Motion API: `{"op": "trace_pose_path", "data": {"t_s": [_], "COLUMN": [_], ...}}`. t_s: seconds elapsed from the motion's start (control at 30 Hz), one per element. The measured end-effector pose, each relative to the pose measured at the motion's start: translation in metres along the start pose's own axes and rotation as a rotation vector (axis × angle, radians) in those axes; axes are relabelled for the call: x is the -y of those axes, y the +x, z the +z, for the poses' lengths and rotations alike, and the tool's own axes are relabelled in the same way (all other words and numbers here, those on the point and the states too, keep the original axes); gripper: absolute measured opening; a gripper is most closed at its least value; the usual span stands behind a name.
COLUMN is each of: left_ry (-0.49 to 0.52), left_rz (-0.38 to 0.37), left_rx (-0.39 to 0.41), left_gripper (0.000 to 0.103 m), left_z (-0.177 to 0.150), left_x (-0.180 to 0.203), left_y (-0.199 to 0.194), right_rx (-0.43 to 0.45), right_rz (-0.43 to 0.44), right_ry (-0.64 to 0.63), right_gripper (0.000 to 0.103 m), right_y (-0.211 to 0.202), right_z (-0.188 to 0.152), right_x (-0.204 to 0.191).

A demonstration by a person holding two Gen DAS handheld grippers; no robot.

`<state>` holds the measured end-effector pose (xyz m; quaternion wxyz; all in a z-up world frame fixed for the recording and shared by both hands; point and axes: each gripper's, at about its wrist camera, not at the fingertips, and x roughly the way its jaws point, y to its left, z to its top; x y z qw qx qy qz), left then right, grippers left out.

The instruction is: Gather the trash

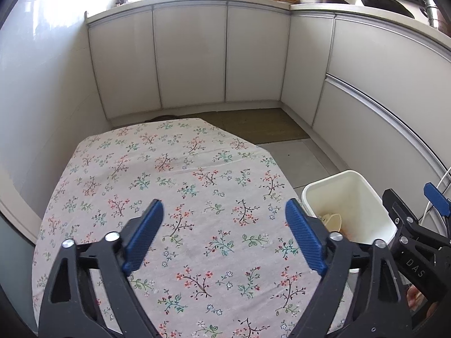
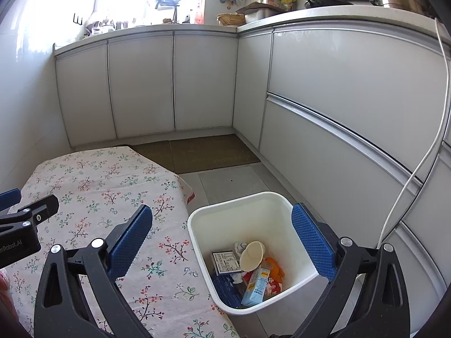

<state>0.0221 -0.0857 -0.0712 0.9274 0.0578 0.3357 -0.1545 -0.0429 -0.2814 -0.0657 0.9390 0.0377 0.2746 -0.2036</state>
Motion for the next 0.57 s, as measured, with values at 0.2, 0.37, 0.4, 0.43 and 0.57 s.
{"op": "trace_pose_path", "data": {"t_s": [0.2, 0.37, 0.4, 0.43, 0.57], "left_ry": [0.021, 0.011, 0.012, 0.013, 0.009], "left_rz": [-0.027, -0.015, -0.007, 0.008, 0.009], "left_rx": [0.007, 0.005, 0.001, 0.000, -0.008], "left_gripper": [0.069, 0.080, 0.090, 0.092, 0.096], "left_z": [-0.0010, -0.0001, 0.0006, 0.0010, 0.0013], "left_x": [0.0042, 0.0034, 0.0033, 0.0037, 0.0034], "left_y": [0.0007, 0.0002, 0.0002, -0.0005, -0.0003], "right_rx": [-0.004, 0.000, 0.003, 0.005, 0.005], "right_rz": [0.001, -0.002, -0.002, -0.002, -0.001], "right_ry": [0.005, 0.009, 0.011, 0.014, 0.016], "right_gripper": [0.096, 0.096, 0.096, 0.096, 0.096], "right_y": [0.0012, 0.0009, 0.0005, 0.0003, -0.0006], "right_z": [0.0013, 0.0009, 0.0006, 0.0008, 0.0000], "right_x": [0.0018, 0.0030, 0.0032, 0.0036, 0.0022]}}
